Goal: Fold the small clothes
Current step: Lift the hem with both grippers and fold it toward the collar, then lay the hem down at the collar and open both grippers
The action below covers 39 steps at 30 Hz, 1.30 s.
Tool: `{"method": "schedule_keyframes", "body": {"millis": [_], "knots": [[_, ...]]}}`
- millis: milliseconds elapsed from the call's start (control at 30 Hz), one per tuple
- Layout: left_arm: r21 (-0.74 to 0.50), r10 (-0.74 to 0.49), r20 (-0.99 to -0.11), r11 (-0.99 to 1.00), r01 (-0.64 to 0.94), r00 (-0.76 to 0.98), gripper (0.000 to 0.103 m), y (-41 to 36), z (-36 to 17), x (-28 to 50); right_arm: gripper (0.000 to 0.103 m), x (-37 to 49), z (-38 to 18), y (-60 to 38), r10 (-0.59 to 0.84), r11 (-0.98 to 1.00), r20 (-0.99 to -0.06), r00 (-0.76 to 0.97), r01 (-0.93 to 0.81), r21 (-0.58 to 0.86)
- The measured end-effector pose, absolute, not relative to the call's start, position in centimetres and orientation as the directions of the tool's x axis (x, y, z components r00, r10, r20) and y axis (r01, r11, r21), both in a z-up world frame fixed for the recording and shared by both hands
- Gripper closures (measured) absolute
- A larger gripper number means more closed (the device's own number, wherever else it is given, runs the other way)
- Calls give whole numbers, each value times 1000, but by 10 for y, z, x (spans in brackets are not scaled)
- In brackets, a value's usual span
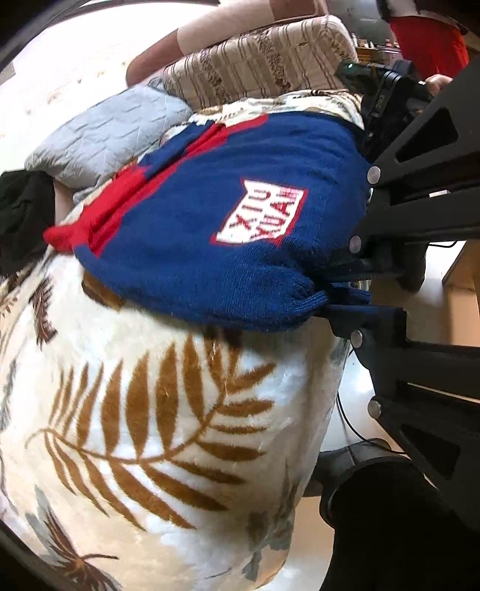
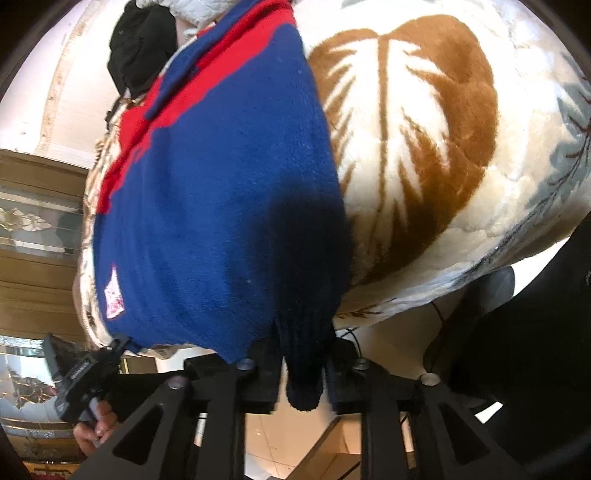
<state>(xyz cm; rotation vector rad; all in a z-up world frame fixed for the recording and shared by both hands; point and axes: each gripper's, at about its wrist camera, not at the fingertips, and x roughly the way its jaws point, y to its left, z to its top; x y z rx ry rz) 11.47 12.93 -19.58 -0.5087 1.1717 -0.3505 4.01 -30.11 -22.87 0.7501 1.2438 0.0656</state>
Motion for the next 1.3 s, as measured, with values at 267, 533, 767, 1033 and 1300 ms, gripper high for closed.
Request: {"method": "schedule_keyframes", "body": {"millis": [267, 533, 767, 1033, 1300], "knots": [[-526, -491, -812, 850, -34, 316, 86, 124, -200, 123, 73, 50, -242, -305, 450, 743, -811, 373, 348, 572], [-541, -509, -778, 841, 19, 369, 93, 118, -186, 115, 96, 43, -219, -296, 481, 750, -772, 416, 260, 608], [-607, -584, -689, 789, 99, 428, 94, 128, -139, 117, 96, 44, -184, -294, 548, 698, -687, 478, 191, 690], [-646, -648, -584, 735, 204, 489, 95, 123, -77, 155, 96, 64, -120, -314, 552, 676, -581, 598, 87, 732], [-634, -647, -528, 731, 251, 551, 98, 105, -36, 226, 96, 117, -79, -339, 520, 662, -506, 688, 50, 748]]}}
